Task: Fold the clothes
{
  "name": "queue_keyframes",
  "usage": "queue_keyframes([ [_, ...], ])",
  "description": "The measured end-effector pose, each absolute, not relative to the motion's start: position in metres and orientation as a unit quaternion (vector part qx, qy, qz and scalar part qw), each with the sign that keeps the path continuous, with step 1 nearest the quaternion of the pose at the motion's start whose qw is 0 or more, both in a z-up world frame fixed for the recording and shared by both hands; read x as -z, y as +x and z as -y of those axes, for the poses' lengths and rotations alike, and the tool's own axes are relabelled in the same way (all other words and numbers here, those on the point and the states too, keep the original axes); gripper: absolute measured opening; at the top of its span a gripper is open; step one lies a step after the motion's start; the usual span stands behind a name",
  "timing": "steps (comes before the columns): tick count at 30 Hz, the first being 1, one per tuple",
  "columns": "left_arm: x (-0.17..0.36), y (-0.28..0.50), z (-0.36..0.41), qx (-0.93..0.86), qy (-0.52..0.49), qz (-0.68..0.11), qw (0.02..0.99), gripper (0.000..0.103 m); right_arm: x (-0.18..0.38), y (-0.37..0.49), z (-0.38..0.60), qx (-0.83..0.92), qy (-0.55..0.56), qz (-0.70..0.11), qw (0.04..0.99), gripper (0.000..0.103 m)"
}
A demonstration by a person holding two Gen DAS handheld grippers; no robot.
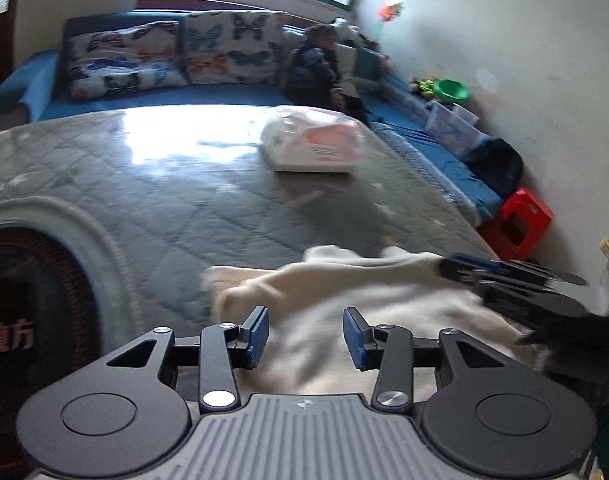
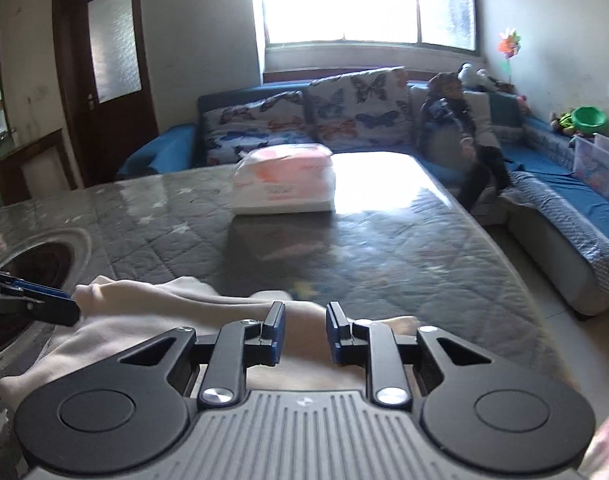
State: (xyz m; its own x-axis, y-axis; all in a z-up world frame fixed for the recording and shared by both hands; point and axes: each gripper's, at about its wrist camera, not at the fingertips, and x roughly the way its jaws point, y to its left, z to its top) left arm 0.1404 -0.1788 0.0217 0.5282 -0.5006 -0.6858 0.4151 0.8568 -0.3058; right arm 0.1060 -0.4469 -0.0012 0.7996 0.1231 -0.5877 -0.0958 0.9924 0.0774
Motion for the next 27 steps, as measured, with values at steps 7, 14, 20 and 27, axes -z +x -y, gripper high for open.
queue_keyframes([
  [7,-0.004,0.141,0.201,0.269,-0.025,-0.416,0.868,0.045,0.009,0.116,0.435,-0.055,0.013,-0.322,0.945,0.035],
  [14,-0.009,0.117,0.204,0.275,0.008,-0.394,0.877,0.06,-0.002,0.067,0.431,-0.062,0.003,-0.311,0.948,0.051],
  [20,-0.008,0.09,0.205,0.272,0.027,-0.387,0.881,0.07,0.001,0.021,0.431,-0.045,0.018,-0.302,0.952,0.061],
  [27,-0.001,0.068,0.207,0.26,0.055,-0.382,0.885,0.077,0.005,-0.003,0.43,-0.036,0.022,-0.292,0.956,0.074],
])
